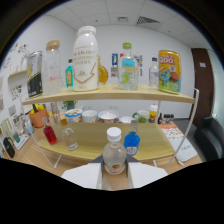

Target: Make me a cup of Mojito.

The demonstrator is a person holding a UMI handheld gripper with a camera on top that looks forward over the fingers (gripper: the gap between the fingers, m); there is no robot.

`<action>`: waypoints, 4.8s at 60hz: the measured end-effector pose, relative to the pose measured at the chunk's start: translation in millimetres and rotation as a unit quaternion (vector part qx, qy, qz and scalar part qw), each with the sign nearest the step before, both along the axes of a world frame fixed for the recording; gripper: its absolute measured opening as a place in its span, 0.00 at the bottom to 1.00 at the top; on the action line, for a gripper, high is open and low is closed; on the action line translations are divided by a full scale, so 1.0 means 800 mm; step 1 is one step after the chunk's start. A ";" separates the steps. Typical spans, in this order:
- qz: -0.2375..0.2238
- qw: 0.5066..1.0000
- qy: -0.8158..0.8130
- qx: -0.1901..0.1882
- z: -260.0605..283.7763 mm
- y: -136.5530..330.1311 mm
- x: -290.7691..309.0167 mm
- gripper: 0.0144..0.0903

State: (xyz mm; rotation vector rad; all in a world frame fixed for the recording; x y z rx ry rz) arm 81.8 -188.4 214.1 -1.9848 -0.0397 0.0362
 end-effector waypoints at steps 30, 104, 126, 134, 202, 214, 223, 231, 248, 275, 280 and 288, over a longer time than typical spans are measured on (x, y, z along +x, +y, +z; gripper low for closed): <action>-0.003 0.954 -0.297 -0.036 -0.058 -0.040 0.086 0.25; 0.117 0.842 -0.526 0.040 0.026 -0.024 0.038 0.25; 0.014 0.999 -0.022 -0.019 -0.097 -0.030 0.081 0.25; -0.006 0.998 0.020 -0.066 -0.170 -0.032 0.095 0.25; -0.046 0.996 -0.011 -0.079 -0.130 -0.123 0.059 0.94; -0.044 0.995 -0.010 -0.092 -0.129 -0.181 0.006 0.94; -0.025 0.995 0.001 -0.100 -0.130 -0.205 -0.036 0.94; -0.010 0.996 0.006 -0.086 -0.105 -0.202 -0.063 0.94; 0.043 0.999 -0.003 0.003 0.046 -0.163 -0.159 0.93; 0.045 0.993 0.014 0.107 0.226 -0.004 -0.302 0.94; 0.031 0.993 0.009 0.115 0.236 0.033 -0.309 0.94; -0.004 0.992 -0.006 0.125 0.244 0.082 -0.298 0.94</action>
